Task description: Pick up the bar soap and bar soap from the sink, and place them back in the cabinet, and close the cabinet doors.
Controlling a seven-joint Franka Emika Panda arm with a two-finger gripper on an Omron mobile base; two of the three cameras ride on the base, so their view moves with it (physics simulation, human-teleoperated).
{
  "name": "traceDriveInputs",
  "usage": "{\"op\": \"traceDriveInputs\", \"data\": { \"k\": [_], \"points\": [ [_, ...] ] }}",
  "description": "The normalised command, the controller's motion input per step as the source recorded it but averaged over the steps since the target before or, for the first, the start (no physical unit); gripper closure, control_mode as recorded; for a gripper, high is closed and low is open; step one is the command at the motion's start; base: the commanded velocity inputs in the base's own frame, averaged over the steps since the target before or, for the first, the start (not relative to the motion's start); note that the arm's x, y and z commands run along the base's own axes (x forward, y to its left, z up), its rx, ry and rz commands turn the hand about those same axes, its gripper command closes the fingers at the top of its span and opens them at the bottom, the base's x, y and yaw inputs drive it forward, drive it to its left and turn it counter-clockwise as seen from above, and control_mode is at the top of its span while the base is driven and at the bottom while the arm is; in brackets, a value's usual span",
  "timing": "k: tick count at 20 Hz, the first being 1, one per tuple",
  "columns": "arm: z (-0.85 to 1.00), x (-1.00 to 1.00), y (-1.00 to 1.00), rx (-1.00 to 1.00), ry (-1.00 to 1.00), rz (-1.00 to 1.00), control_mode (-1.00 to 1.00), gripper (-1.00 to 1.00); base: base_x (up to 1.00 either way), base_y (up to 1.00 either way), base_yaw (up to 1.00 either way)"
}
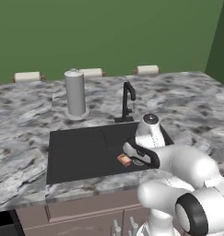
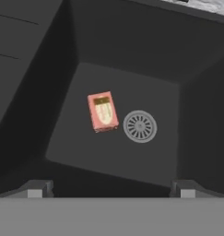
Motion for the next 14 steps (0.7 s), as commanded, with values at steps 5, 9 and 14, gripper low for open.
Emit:
{"op": "traceDriveInputs", "data": {
  "k": [5,9,14],
  "points": [
    [-0.29,0.25,0.0,0.0,0.0,0.0,-1.0,-1.0,0.0,0.0,0.0],
    [-0.3,0.24,0.0,0.0,0.0,0.0,-1.0,-1.0,0.0,0.0,0.0],
    [-0.33,0.23,0.04,0.0,0.0,0.0,-1.0,-1.0,0.0,0.0,0.0]
  ]
}}
